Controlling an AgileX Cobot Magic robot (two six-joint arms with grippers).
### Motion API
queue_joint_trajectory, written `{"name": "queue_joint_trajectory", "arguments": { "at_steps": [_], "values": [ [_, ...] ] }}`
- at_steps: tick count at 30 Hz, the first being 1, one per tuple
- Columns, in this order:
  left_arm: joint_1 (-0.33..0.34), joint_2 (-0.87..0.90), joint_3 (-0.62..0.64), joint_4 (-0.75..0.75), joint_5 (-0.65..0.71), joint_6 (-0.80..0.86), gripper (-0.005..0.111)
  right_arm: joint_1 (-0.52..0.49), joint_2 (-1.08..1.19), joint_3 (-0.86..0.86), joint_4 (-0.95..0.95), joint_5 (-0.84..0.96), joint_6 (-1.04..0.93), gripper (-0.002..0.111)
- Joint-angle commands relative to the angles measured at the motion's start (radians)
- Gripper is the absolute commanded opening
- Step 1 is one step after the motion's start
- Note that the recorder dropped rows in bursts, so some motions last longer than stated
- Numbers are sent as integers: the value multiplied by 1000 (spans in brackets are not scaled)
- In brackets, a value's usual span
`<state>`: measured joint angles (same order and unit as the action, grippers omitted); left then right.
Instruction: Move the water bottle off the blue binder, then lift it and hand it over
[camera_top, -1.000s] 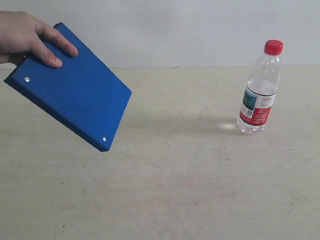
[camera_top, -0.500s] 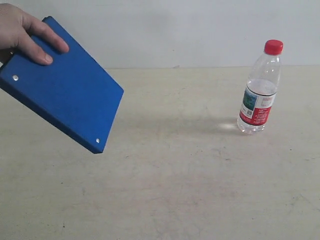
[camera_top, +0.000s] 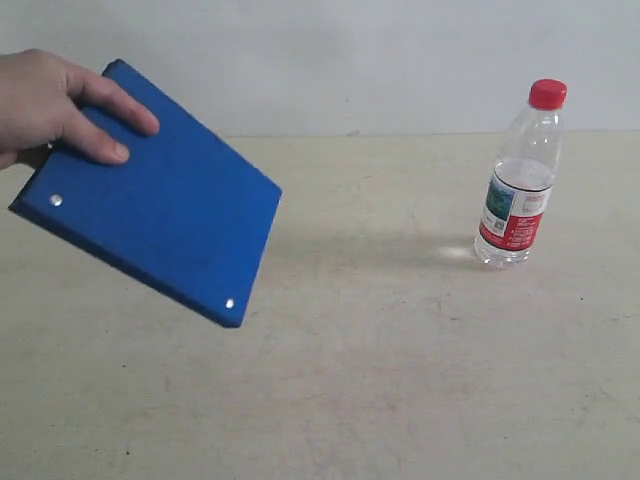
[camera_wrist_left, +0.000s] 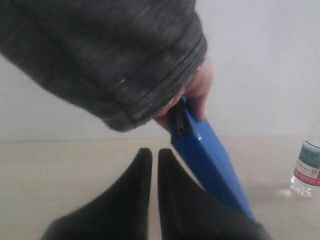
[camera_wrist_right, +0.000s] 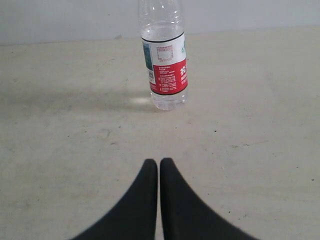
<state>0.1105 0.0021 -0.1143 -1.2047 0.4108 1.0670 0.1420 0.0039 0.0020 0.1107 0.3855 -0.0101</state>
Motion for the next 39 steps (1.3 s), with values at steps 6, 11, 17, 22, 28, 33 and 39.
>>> {"name": "queue_joint_trajectory", "arguments": {
  "at_steps": [6, 11, 17, 22, 28, 33, 39],
  "values": [
    [-5, -2, 4, -8, 4, -7, 4, -4, -4, -2, -12, 1, 10, 0],
    [-5, -2, 4, -8, 4, -7, 4, -4, -4, -2, -9, 1, 10, 0],
    [-5, -2, 4, -8, 4, -7, 4, -4, -4, -2, 16, 1, 10, 0],
    [-5, -2, 4, -8, 4, -7, 4, -4, -4, -2, -63, -67, 33, 0],
    [-5, -2, 4, -8, 4, -7, 4, -2, -4, -2, -279, -58, 172, 0],
    [-5, -2, 4, -8, 4, -7, 4, -2, -4, -2, 15, -56, -168, 0],
    [-5, -2, 4, -8, 4, -5, 4, -4, -4, -2, -13, -63, -178, 0]
  ]
}}
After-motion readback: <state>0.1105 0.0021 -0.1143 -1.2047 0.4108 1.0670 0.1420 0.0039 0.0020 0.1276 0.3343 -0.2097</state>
